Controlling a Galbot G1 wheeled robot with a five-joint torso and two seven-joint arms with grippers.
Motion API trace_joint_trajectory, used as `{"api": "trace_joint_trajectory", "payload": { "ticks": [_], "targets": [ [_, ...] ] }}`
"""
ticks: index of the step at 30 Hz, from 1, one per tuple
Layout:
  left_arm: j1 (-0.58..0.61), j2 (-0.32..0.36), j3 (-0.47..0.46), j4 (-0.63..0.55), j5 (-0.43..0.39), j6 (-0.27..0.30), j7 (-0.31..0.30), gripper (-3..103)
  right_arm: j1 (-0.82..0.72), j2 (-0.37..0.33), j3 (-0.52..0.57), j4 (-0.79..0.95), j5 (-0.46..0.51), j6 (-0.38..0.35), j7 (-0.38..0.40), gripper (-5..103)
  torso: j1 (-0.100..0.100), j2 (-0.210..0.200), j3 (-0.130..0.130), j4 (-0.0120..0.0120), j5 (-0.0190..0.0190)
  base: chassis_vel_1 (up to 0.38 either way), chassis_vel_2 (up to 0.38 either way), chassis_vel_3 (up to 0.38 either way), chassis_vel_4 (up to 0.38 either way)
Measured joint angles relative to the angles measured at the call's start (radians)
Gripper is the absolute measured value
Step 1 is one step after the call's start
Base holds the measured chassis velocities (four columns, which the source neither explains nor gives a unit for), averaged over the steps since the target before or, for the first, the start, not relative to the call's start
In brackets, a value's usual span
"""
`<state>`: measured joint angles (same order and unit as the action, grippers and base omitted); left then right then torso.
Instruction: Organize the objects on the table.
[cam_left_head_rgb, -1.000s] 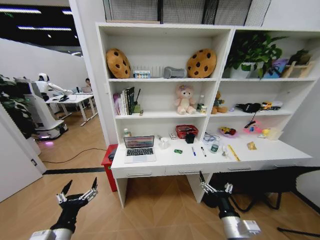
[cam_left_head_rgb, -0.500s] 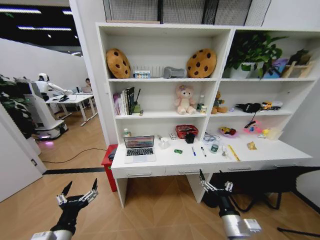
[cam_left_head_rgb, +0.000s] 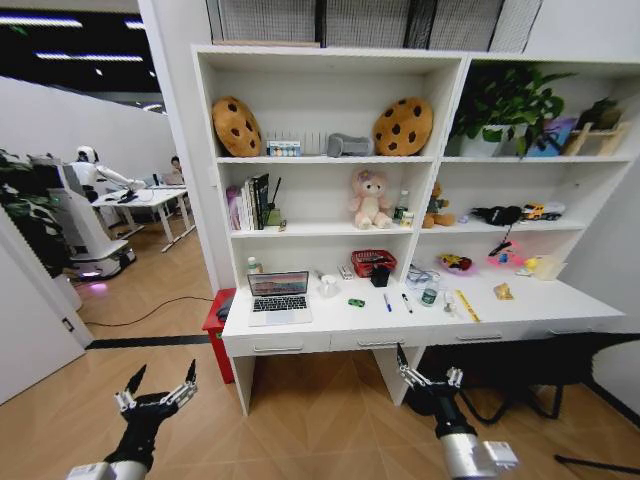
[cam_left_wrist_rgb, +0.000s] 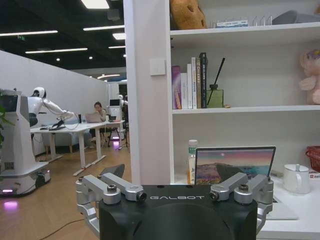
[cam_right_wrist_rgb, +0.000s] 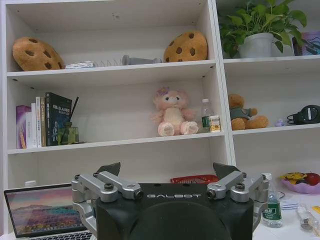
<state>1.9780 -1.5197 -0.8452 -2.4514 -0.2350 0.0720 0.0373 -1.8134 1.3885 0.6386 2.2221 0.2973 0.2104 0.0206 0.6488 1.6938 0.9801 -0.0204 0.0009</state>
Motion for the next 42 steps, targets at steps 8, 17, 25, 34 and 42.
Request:
{"api": "trace_joint_trajectory", "payload": {
  "ticks": [8, 17, 25, 34, 42],
  "targets": [
    [0.002, 0.005, 0.000, -0.003, -0.001, -0.014, 0.022, 100, -0.009, -0.006, 0.000, 0.006, -0.001, -0.001, -0.003, 100, 0.000, 0.000, 0.000, 0.0000, 0.0000, 0.000, 0.000, 0.000, 0.000],
    [0.010, 0.007, -0.001, -0.014, -0.002, -0.015, 0.025, 100, -0.016, -0.005, -0.002, 0.009, -0.002, -0.007, -0.004, 100, 0.000, 0.000, 0.000, 0.0000, 0.0000, 0.000, 0.000, 0.000, 0.000],
    [0.017, 0.008, -0.004, -0.020, 0.001, -0.015, 0.025, 100, -0.012, -0.003, -0.004, 0.008, 0.001, -0.013, -0.003, 100, 0.000, 0.000, 0.000, 0.0000, 0.0000, 0.000, 0.000, 0.000, 0.000],
    [0.019, 0.008, -0.008, -0.025, 0.001, -0.015, 0.025, 100, -0.012, 0.000, -0.008, 0.009, 0.005, -0.027, -0.003, 100, 0.000, 0.000, 0.000, 0.0000, 0.0000, 0.000, 0.000, 0.000, 0.000],
    [0.020, 0.008, -0.008, -0.025, 0.002, -0.015, 0.025, 100, -0.006, -0.003, -0.008, 0.007, 0.011, -0.029, -0.003, 100, 0.000, 0.000, 0.000, 0.0000, 0.0000, 0.000, 0.000, 0.000, 0.000]
  ]
}}
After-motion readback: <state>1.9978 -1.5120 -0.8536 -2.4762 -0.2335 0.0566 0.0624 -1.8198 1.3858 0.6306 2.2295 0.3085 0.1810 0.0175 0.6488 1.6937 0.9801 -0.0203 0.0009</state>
